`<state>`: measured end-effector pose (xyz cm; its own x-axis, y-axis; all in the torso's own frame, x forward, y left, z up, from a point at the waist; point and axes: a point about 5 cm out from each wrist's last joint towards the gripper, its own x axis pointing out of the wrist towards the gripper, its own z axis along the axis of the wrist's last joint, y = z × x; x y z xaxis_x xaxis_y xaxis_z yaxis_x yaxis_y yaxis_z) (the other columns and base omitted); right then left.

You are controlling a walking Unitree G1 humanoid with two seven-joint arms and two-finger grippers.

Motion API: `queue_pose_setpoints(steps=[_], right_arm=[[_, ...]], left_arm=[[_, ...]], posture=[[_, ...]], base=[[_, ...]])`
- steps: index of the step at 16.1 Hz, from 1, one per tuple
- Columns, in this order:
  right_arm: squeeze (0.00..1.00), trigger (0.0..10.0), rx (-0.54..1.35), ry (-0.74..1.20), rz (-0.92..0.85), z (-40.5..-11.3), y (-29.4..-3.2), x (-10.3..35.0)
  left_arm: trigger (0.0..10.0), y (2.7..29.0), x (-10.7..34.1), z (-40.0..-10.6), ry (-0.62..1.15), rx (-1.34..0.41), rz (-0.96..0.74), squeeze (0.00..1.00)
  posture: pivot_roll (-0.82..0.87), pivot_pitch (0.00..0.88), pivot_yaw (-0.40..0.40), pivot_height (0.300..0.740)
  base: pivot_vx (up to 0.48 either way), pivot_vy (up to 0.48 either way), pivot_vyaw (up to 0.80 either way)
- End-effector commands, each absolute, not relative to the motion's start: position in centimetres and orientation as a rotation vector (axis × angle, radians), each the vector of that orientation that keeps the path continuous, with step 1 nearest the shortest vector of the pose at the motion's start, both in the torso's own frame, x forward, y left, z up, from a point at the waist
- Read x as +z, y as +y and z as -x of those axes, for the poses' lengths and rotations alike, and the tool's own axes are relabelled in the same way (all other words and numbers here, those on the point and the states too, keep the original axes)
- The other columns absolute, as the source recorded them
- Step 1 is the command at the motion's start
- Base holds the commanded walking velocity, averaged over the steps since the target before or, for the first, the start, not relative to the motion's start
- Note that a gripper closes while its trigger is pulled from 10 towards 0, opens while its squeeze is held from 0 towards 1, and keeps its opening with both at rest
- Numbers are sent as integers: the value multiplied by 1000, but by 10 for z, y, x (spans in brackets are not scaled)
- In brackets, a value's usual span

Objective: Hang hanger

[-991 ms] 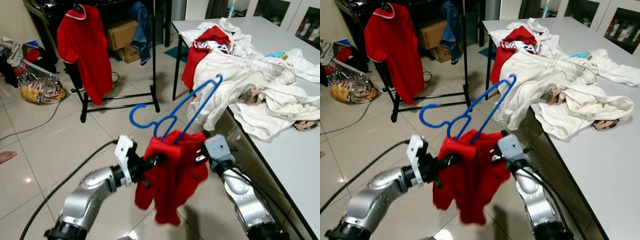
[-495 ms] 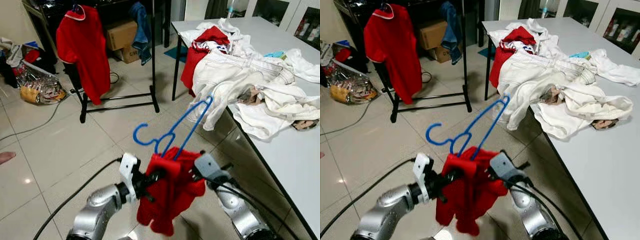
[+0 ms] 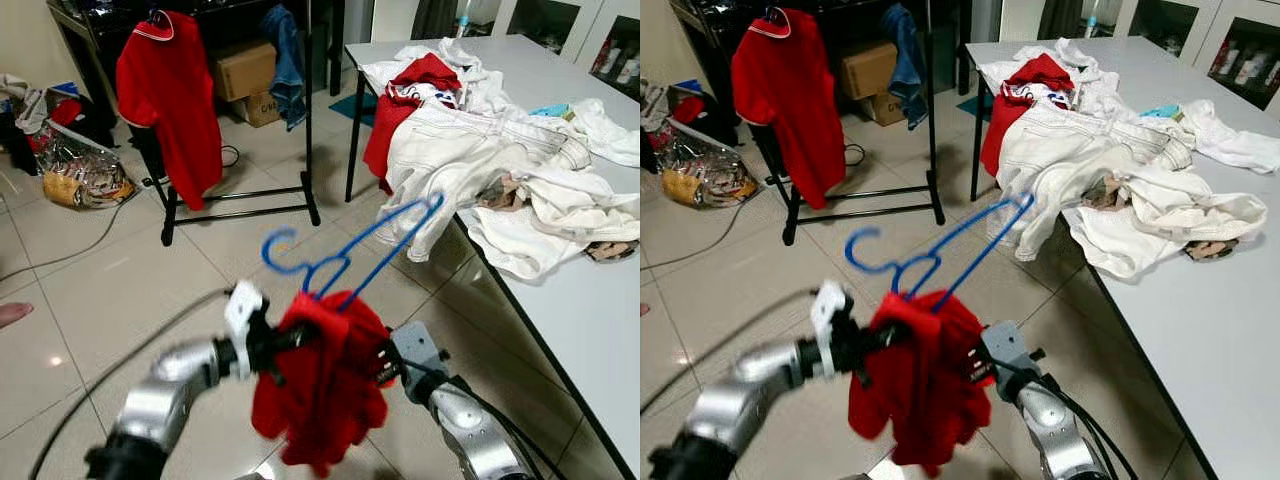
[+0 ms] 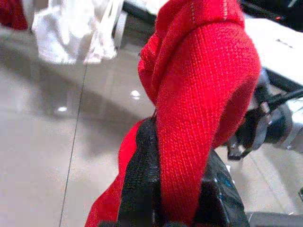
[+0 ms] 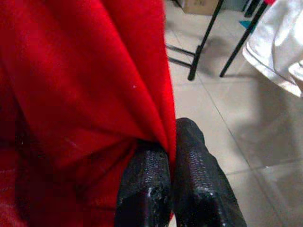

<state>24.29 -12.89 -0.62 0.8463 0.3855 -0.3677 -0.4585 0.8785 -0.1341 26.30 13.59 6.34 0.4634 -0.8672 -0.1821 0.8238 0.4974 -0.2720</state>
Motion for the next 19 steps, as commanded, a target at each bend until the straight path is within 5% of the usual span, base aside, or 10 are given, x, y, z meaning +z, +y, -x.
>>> queue_pose_setpoints(steps=[1, 2, 3, 4, 7, 9, 12, 13, 19], right_arm=[[635, 10000, 408, 346, 194, -246, -139, -4], [1000, 10000, 436, 343, 152, -246, -135, -2], [867, 10000, 441, 341, 142, -247, -134, -1], [0, 10000, 440, 344, 117, -247, -135, 0], [0, 10000, 433, 358, 51, -249, -138, 1], [1000, 10000, 437, 390, -41, -249, -142, 2], [973, 10000, 449, 464, -142, -243, -150, -3], [0, 10000, 431, 510, -143, -238, -162, -9], [0, 10000, 343, 751, -72, -213, -189, -44]], left_arm=[[10000, 140, 76, -269, 258, -1036, 148, 0], [10000, 140, 84, -276, 222, -1032, 129, 0], [10000, 141, 86, -278, 211, -1030, 124, 0], [10000, 143, 91, -282, 194, -1022, 117, 0], [10000, 151, 100, -292, 173, -998, 101, 0], [10000, 156, 102, -297, 172, -990, 93, 0], [10000, 155, 103, -300, 168, -988, 92, 0], [10000, 152, 111, -305, 136, -998, 105, 0], [10000, 133, 149, -309, 18, -1149, 90, 0]], posture=[[-95, 0, 37, 740], [-94, 0, 36, 740], [-93, 0, 34, 740], [-91, 0, 32, 740], [-88, 0, 29, 740], [-91, 0, 30, 740], [-94, 0, 30, 740], [-95, 0, 29, 740], [-89, 0, 29, 740]], base=[[0, 0, 0], [0, 0, 0], [0, 0, 0], [0, 0, 0], [0, 0, 0], [0, 0, 0], [0, 0, 0], [0, 0, 0], [0, 0, 0]])
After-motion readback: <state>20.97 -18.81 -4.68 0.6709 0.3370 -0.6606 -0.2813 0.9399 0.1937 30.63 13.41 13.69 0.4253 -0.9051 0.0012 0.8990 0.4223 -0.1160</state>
